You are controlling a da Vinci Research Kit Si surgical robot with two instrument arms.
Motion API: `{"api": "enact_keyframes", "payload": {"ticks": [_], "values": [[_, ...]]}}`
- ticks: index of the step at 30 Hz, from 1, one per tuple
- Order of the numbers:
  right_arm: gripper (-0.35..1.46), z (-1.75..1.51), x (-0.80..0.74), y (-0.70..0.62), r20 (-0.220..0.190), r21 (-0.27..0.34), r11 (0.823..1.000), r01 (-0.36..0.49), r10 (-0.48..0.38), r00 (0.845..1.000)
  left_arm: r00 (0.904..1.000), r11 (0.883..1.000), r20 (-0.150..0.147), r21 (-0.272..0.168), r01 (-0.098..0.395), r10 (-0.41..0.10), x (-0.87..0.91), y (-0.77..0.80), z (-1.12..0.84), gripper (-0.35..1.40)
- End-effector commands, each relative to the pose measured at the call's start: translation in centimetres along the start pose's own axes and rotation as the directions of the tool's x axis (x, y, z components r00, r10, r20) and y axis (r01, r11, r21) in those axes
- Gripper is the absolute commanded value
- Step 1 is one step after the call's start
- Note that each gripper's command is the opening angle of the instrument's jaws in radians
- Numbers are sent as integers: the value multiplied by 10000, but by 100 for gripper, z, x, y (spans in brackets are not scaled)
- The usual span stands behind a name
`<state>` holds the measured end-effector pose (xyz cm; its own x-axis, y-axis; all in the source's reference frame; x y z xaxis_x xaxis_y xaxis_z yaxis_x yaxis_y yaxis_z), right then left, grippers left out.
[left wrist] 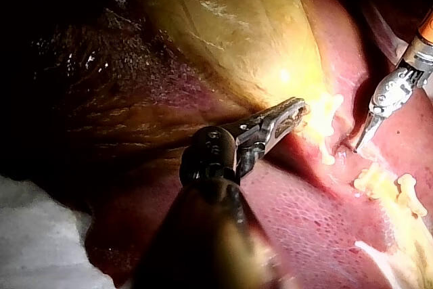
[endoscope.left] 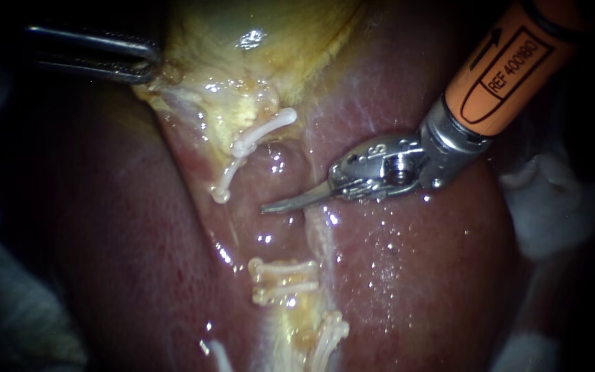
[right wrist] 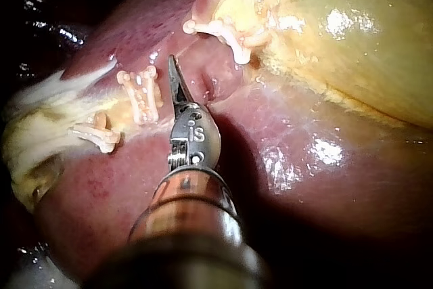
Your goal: Go back from the cut right tube
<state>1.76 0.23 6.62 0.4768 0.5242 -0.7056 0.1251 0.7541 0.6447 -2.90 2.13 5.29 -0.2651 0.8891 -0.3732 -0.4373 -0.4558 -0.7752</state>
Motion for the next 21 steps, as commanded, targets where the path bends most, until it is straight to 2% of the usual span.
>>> {"api": "enact_keyframes", "payload": {"ticks": [1,3,4,5,6,7,8,10,15,17,20,21], "values": [[-35,0,0,-1,4,159,9999,10,-10,10000,10000,10000,4,-9,-3,3,0,-1,1,-35],[-35,2,1,-2,126,772,9970,21,-31,9999,10000,10000,-9,15,-5,5,0,-2,0,-35],[-11,3,2,-3,143,867,9962,129,-142,9998,10000,10000,-9,14,-5,5,0,-2,0,-35],[30,5,2,-4,130,844,9958,359,-371,9992,10000,10000,-8,13,-6,6,0,-2,0,-35],[64,7,2,-4,126,802,9959,419,-431,9990,10000,10000,-8,12,-6,6,0,-3,0,-35],[87,8,2,-4,112,713,9963,469,-478,9988,10000,10000,-7,11,-7,7,0,-3,0,-35],[101,10,3,-4,103,658,9965,519,-527,9986,10000,10000,-20,35,-8,8,0,-4,0,-35],[113,11,3,-5,99,630,9966,535,-543,9985,10000,10000,-18,30,-11,11,0,-5,-1,-35],[121,11,3,-9,95,613,9966,542,-549,9984,10000,10000,-27,46,-17,17,0,-9,-1,-35],[128,9,3,-13,62,422,9976,551,-554,9984,10000,10000,-39,68,-20,20,0,-10,-2,-35],[139,2,1,-25,-135,-703,9962,521,-531,9985,10000,10000,-38,67,-20,21,0,-11,-2,-35],[141,-2,0,-32,-280,-1538,9872,424,-473,9985,10000,10000,-38,68,-20,20,0,-11,-2,-35]]}}
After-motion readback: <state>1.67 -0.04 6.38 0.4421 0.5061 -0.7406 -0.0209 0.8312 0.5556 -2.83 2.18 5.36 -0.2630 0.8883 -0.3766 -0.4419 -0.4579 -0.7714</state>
